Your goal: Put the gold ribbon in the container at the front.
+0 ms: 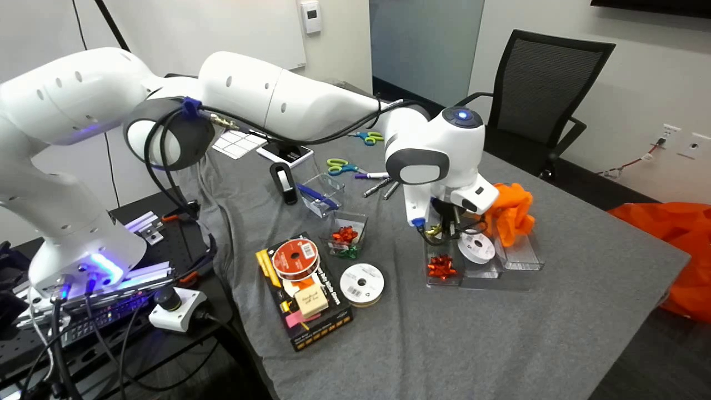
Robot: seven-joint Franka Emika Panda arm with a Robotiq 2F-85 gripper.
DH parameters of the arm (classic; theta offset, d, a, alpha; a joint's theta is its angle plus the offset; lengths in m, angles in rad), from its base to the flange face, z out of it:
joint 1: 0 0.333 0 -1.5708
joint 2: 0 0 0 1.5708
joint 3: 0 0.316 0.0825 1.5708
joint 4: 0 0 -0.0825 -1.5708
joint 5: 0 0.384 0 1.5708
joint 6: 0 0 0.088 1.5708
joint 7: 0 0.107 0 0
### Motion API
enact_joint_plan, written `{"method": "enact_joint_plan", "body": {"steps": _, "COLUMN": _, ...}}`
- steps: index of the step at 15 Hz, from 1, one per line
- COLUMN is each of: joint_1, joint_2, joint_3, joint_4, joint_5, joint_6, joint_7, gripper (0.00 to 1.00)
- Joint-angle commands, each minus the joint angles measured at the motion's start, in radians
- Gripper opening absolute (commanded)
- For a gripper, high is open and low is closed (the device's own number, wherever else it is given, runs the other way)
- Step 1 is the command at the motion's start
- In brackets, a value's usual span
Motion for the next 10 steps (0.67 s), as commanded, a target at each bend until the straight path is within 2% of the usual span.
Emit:
{"method": "enact_joint_plan", "body": {"steps": 1, "joint_1": -0.010, "joint_2": -0.012, "joint_3": 0.006, "joint_4": 0.018, "joint_5": 0.000, "joint_6": -0.048, "joint_7": -0.023, "gripper": 0.00}}
{"method": "enact_joint_plan", "body": {"steps": 10, "joint_1": -0.036, "joint_2": -0.118, "joint_3": 0.018, "joint_4": -0.016, "joint_5": 0.010, "joint_6": -0.251, "joint_7": -0.090, "gripper": 0.01}}
